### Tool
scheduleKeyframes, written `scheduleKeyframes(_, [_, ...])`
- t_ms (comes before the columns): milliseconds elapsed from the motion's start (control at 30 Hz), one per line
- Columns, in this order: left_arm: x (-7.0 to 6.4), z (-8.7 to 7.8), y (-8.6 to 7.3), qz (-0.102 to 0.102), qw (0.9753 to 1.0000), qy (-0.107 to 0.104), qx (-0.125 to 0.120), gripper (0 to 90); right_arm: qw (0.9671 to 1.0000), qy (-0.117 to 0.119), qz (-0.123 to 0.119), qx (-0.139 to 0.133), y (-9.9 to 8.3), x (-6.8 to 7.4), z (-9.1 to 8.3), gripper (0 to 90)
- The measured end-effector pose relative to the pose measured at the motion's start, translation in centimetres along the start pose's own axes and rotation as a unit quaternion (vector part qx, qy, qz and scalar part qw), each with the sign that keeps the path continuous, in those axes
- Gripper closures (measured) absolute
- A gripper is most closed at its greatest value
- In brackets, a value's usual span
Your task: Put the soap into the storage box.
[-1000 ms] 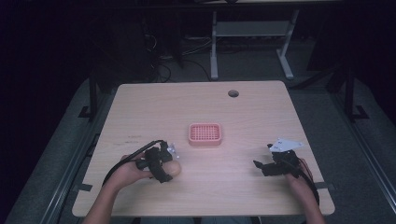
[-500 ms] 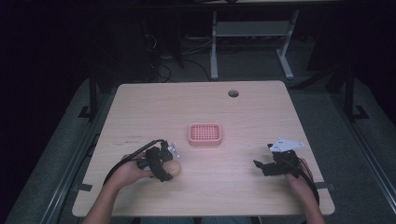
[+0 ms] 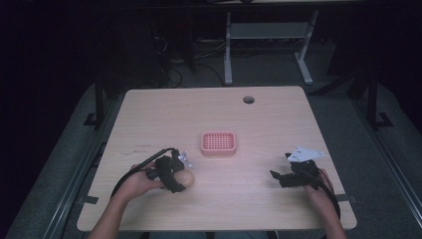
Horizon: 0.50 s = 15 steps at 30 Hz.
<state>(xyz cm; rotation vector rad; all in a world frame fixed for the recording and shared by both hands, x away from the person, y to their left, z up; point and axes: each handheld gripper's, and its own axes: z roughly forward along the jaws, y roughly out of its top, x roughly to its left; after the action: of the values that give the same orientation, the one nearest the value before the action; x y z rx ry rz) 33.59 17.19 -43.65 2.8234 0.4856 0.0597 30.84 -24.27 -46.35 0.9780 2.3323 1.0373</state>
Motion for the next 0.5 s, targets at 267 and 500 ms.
scheduleKeyframes(267, [0.37, -0.27, 0.08, -0.009, 0.9999, 0.0, -0.015, 31.8, 1.0, -0.001, -0.003, -0.001, 0.08, 0.05, 0.0, 13.9])
scheduleKeyframes(500, [0.84, -0.41, 0.3, -0.008, 0.9999, -0.006, -0.014, 31.8, 1.0, 0.002, 0.0, -0.004, 0.18, 0.15, 0.05, 13.9])
